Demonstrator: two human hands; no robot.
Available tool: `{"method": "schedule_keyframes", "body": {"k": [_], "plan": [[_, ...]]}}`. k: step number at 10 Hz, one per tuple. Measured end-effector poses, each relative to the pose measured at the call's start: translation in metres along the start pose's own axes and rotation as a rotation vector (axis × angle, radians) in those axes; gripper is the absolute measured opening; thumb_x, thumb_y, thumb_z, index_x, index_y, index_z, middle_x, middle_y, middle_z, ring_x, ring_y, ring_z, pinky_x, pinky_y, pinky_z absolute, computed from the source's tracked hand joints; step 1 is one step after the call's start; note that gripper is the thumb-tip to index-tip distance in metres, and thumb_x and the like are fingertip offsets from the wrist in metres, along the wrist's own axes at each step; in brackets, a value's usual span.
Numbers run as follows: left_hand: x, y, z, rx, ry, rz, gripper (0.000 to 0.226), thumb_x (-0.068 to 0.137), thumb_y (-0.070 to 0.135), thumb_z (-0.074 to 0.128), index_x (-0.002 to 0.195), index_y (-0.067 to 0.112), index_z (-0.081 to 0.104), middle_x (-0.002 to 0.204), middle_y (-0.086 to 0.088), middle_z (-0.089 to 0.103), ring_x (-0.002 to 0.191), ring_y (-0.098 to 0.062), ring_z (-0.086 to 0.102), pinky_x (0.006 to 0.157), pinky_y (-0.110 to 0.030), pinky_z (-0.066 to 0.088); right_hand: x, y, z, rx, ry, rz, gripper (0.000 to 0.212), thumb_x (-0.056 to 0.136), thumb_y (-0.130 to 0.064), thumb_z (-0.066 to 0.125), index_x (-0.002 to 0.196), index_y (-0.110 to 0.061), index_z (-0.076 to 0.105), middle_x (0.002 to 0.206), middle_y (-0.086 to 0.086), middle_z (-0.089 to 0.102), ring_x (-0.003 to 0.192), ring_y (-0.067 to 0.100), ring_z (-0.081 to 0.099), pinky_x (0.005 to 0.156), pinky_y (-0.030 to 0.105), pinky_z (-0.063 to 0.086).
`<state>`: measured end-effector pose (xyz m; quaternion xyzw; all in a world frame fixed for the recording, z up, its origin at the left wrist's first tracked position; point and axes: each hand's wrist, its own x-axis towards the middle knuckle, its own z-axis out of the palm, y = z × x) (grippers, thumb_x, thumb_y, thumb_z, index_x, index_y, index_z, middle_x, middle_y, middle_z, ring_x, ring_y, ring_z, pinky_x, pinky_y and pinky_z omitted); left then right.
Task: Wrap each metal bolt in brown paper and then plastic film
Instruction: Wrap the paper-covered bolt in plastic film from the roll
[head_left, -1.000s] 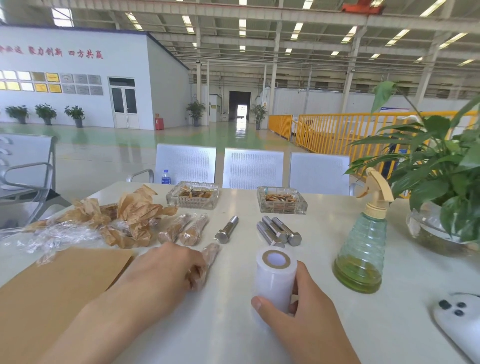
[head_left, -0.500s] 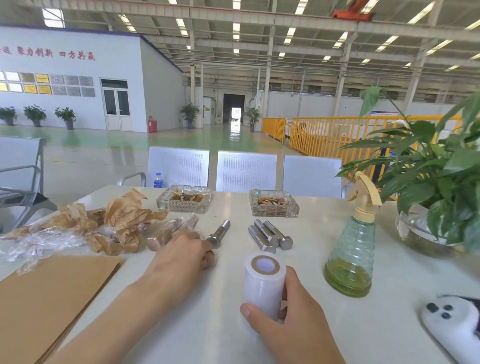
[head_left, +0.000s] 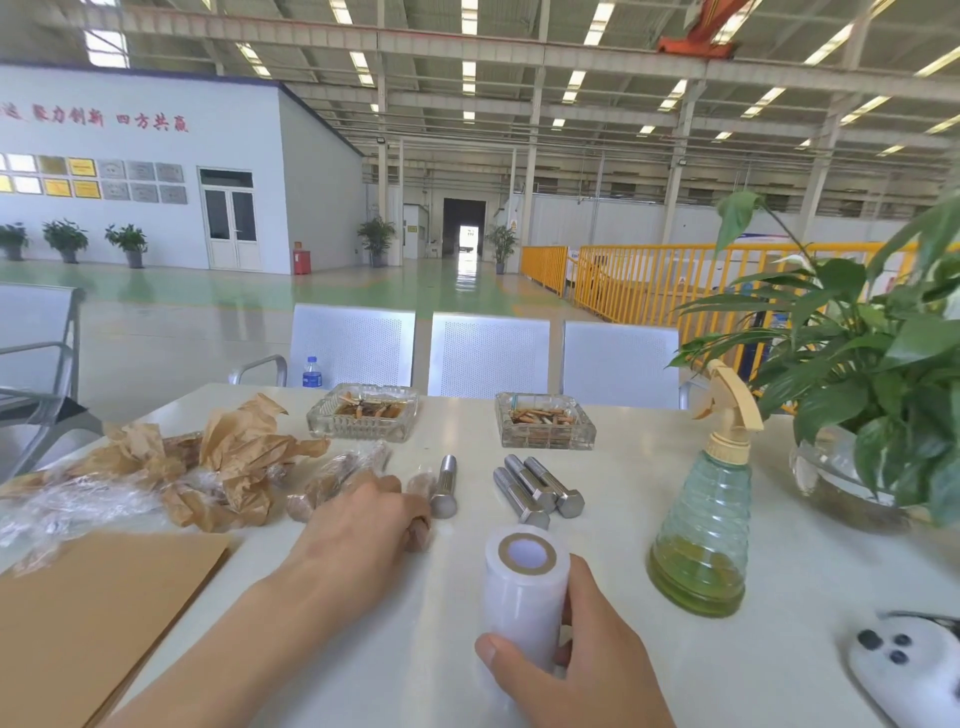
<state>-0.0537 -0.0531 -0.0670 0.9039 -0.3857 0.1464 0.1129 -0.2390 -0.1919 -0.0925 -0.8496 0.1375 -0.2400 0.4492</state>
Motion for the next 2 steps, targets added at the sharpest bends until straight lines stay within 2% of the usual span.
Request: {"method": "schedule_keyframes", "body": {"k": [1,2], "plan": [[0.01,0.0,0.009,0.084,0.065,-0.161,0.021,0.086,0.015,0.052,0.094,0.034,0.055,0.095,0.01,0.045,0.099,-0.02,0.05,0.065,-0.031,0.033,0.0,0.003,0.001,0.015,0.004,-0.008,0.062,0.055,-0.06,0.066,0.112,-0.067,0.042,0.11,-0.039,0.056,0.101,-0.016,0.052,0.077,0.002,0.04],[0.008,-0.006,0.022,0.162,0.172,-0.17,0.029,0.09,0.019,0.053,0.113,0.037,0.056,0.112,0.004,0.047,0.111,-0.024,0.047,0.075,-0.034,0.041,0.0,0.0,0.0,0.046,-0.027,-0.017,0.071,0.058,-0.057,0.071,0.118,-0.07,0.037,0.118,-0.044,0.052,0.106,-0.021,0.049,0.078,0.0,0.039]]}}
